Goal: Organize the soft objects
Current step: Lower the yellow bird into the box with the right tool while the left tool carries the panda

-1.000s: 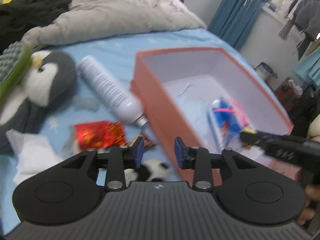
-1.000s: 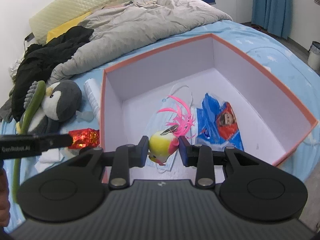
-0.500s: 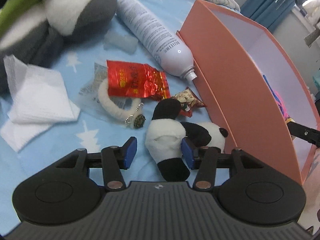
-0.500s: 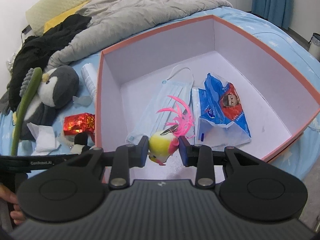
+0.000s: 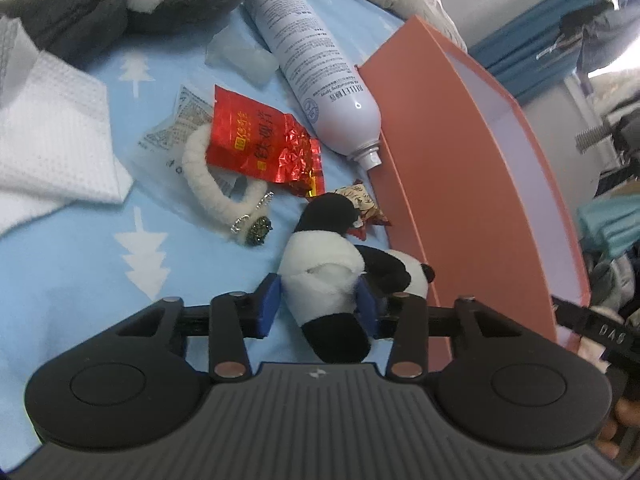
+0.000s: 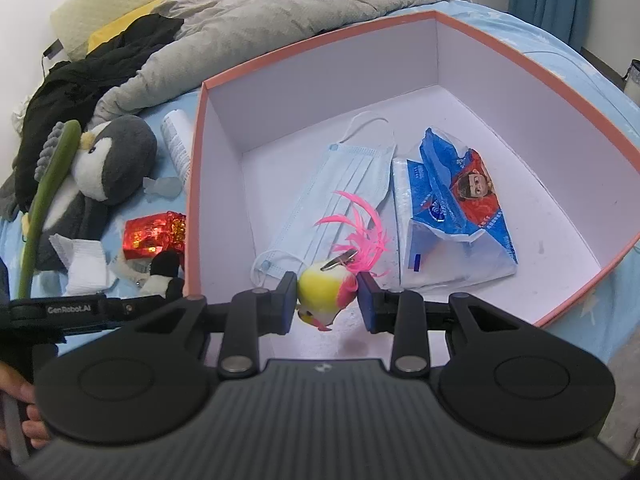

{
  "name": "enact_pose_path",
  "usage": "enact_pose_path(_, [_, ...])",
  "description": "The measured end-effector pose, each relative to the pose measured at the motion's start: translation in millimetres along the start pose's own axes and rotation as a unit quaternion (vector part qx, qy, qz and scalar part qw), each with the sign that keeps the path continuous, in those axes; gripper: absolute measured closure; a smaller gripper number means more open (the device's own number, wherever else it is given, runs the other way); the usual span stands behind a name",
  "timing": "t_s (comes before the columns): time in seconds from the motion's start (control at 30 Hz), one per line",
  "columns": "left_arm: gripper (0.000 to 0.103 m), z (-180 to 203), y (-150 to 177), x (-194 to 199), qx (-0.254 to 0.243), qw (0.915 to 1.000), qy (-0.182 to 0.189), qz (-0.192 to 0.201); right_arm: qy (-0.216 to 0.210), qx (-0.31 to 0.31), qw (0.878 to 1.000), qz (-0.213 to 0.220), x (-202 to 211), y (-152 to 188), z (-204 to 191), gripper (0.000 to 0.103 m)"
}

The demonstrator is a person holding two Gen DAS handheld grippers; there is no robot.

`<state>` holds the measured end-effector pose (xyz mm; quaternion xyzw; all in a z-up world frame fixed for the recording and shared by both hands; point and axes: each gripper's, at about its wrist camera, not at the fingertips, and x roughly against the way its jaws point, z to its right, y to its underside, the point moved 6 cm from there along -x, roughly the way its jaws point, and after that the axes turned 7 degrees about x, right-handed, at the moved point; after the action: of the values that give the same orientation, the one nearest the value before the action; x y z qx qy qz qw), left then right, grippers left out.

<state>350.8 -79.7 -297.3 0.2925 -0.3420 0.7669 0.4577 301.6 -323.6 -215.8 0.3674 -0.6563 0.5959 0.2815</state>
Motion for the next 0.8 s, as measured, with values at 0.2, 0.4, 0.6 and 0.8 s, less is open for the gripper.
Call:
enact_pose_path(0.2, [0.066, 10, 6, 8, -0.026, 0.9994, -0.017, 0.017, -0.001, 0.01, 1.0, 0.005, 7, 0, -6, 0.067])
enact_pose_path(0.4, [0.067, 21, 15, 24, -0.044, 0.9974, -0.045, 0.034, -0.003, 0.015, 1.0, 0.015, 20, 1, -12, 0.067])
enact_pose_path(0.6, [0.067, 26, 24, 50, -0.045, 0.9957, -0.06, 0.055, -0.003, 0.022, 0.999, 0.028, 36, 6, -19, 0.067])
enact_pose_path(0.8, [0.067, 45, 25, 85, -0.054, 0.9921, -0.071, 0.088, -0.004, 0.026, 0.999, 0.043, 53, 10, -25, 0.067])
